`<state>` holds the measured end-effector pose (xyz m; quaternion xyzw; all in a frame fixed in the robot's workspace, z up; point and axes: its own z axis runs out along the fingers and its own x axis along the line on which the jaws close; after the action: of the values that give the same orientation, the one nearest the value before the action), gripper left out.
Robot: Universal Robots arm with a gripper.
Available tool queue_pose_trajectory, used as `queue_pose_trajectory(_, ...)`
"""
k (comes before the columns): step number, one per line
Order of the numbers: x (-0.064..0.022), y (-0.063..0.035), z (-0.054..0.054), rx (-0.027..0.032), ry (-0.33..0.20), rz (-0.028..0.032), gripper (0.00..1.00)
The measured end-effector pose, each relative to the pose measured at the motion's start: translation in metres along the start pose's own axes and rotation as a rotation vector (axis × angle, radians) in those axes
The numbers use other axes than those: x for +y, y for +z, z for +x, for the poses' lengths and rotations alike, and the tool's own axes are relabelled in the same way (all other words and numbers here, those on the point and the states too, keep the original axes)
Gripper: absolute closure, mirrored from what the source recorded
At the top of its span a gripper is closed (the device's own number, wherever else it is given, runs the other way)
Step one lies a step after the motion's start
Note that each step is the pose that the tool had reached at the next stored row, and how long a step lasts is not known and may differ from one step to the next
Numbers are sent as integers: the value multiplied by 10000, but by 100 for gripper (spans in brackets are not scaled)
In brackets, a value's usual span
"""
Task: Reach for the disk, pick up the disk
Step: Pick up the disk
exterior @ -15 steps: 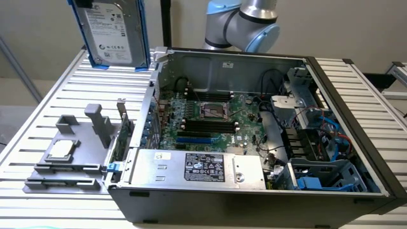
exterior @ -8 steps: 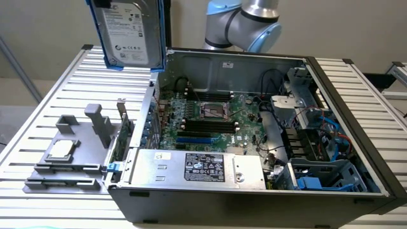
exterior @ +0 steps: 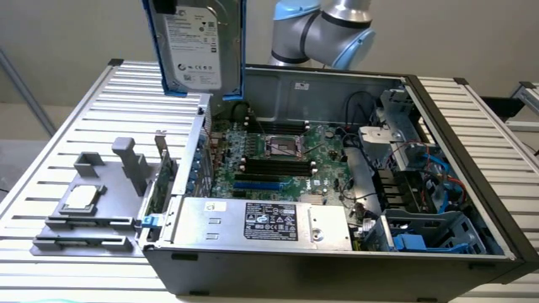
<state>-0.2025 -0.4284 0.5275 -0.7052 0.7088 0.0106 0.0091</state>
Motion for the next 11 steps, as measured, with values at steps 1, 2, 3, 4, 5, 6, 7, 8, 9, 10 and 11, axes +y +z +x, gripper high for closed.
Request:
queue_pose_trajectory(1,-45,-3,17,-3,1,1,68)
queue_pose_trajectory(2,-91,-5,35,-4,0,2,68)
queue_pose_trajectory(3,-135,-9,52,-4,1,2,68)
queue_pose_trajectory(4,-180,-12,70,-4,1,1,68)
queue_pose_trajectory(5,-225,-16,87,-3,0,0,68)
queue_pose_trajectory(6,-271,-19,105,-4,0,0,68)
queue_pose_trajectory(7,-316,-23,122,-3,1,-1,68)
queue_pose_trajectory(8,-362,-26,140,-3,0,-1,68)
queue_pose_trajectory(9,-409,-29,158,-4,0,-1,68)
queue_pose_trajectory(10,-454,-31,177,-6,1,0,68)
queue_pose_trajectory(11,-499,-35,194,-5,0,-1,68)
